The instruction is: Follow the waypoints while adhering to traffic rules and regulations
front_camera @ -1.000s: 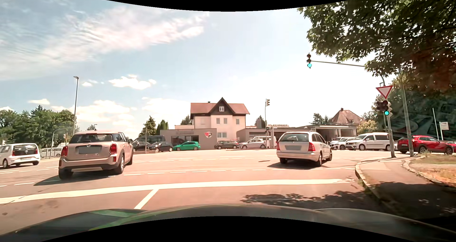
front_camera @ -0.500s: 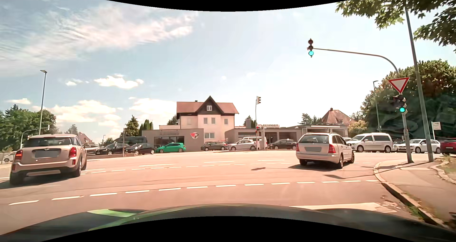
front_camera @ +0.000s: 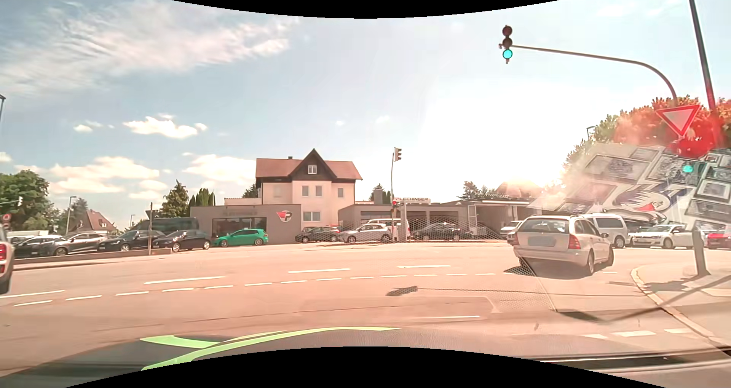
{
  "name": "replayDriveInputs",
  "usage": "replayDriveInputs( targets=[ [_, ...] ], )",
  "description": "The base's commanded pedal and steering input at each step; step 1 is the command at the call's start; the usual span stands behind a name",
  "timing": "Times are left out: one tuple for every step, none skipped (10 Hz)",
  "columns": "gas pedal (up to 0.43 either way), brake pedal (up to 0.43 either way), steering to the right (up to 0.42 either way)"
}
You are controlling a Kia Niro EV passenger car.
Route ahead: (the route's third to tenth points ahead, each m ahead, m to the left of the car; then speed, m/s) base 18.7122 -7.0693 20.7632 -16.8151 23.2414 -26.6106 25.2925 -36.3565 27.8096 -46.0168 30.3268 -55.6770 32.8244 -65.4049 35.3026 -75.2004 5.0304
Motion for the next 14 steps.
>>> replayDriveInputs(
  targets=[
    [0.177, 0.0, 0.158],
    [0.169, 0.0, 0.172],
    [0.157, 0.0, 0.184],
    [0.157, 0.0, 0.193],
    [0.157, 0.0, 0.201],
    [0.157, 0.0, 0.212],
    [0.157, 0.0, 0.224],
    [0.157, 0.0, 0.236],
    [0.157, 0.0, 0.251],
    [0.157, 0.0, 0.259],
    [0.157, 0.0, 0.26],
    [0.157, 0.0, 0.26],
    [0.157, 0.0, 0.266],
    [0.157, 0.0, 0.277]
  ],
)
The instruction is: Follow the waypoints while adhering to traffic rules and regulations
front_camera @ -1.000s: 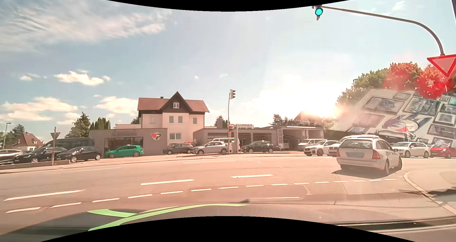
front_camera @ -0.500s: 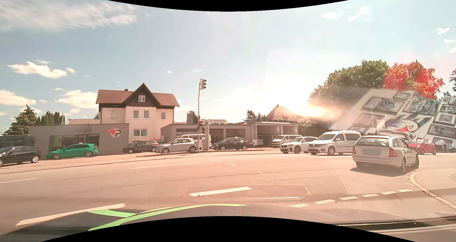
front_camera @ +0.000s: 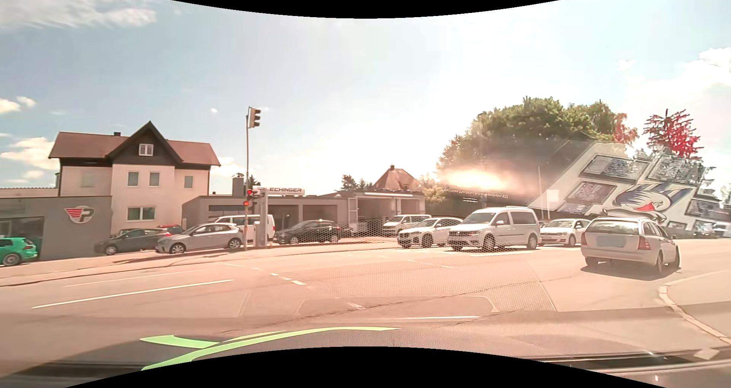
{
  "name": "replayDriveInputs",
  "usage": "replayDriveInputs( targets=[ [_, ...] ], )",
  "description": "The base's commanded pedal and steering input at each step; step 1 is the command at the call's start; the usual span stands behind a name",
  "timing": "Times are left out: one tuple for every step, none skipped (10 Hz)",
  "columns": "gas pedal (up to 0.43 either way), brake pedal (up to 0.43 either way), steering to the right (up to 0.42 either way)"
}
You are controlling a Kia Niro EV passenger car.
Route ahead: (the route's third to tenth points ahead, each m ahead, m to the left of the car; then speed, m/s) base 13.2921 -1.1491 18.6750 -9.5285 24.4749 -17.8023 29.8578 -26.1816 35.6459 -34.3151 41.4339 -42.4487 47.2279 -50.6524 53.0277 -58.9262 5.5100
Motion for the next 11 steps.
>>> replayDriveInputs(
  targets=[
    [0.157, 0.0, 0.289],
    [0.157, 0.0, 0.301],
    [0.157, 0.0, 0.306],
    [0.157, 0.0, 0.307],
    [0.157, 0.0, 0.307],
    [0.157, 0.0, 0.308],
    [0.157, 0.0, 0.311],
    [0.157, 0.0, 0.317],
    [0.157, 0.0, 0.323],
    [0.157, 0.0, 0.323],
    [0.157, 0.0, 0.321]
  ],
)
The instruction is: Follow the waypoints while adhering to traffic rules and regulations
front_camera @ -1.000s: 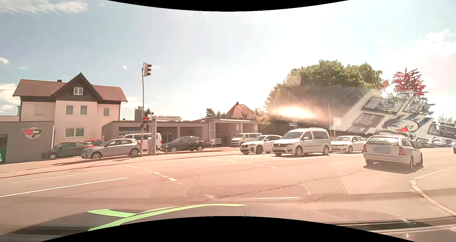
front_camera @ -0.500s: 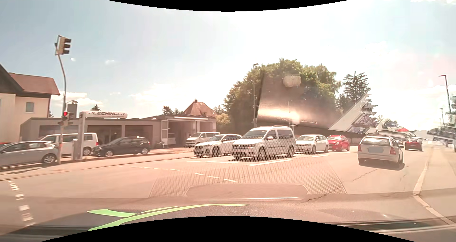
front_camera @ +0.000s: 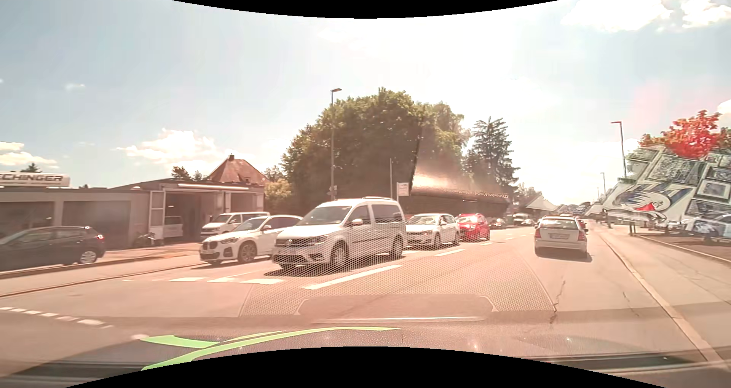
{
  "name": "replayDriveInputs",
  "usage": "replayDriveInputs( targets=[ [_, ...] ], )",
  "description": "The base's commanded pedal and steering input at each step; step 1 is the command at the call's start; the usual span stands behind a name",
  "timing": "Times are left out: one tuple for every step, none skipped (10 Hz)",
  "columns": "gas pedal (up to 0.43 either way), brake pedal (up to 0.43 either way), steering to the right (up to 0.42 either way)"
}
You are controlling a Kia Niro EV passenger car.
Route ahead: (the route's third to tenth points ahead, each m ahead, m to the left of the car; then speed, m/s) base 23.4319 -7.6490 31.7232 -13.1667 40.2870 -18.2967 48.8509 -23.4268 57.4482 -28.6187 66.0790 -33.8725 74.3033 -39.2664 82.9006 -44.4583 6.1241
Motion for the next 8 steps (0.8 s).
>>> replayDriveInputs(
  targets=[
    [0.157, 0.0, 0.313],
    [0.157, 0.0, 0.304],
    [0.169, 0.0, 0.295],
    [0.169, 0.0, 0.288],
    [0.177, 0.0, 0.281],
    [0.177, 0.0, 0.273],
    [0.189, 0.0, 0.265],
    [0.197, 0.0, 0.249]
  ],
)
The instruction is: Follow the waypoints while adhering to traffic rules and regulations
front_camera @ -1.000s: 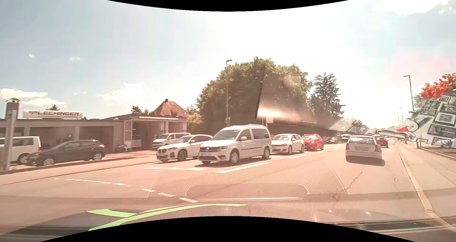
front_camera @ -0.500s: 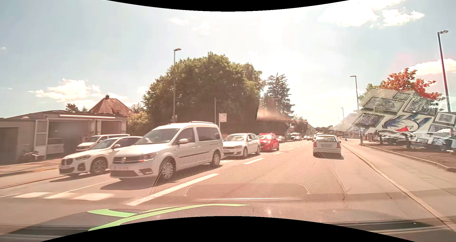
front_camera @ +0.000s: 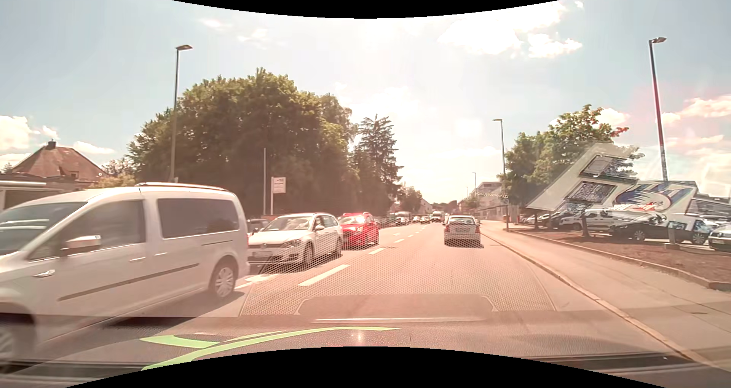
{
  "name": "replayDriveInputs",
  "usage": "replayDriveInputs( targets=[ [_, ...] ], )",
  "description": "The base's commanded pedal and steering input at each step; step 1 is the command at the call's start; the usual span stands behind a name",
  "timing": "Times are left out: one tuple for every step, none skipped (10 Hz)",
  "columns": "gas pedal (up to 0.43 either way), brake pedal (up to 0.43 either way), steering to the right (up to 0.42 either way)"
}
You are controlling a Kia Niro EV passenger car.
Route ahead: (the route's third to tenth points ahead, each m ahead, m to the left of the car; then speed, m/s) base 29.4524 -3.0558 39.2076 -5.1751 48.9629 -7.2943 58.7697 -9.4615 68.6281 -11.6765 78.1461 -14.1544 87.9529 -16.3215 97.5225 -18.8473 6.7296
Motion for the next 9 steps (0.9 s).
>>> replayDriveInputs(
  targets=[
    [0.209, 0.0, 0.233],
    [0.22, 0.0, 0.219],
    [0.22, 0.0, 0.203],
    [0.22, 0.0, 0.181],
    [0.228, 0.0, 0.154],
    [0.228, 0.0, 0.123],
    [0.228, 0.0, 0.088],
    [0.228, 0.0, 0.064],
    [0.228, 0.0, 0.046]
  ],
)
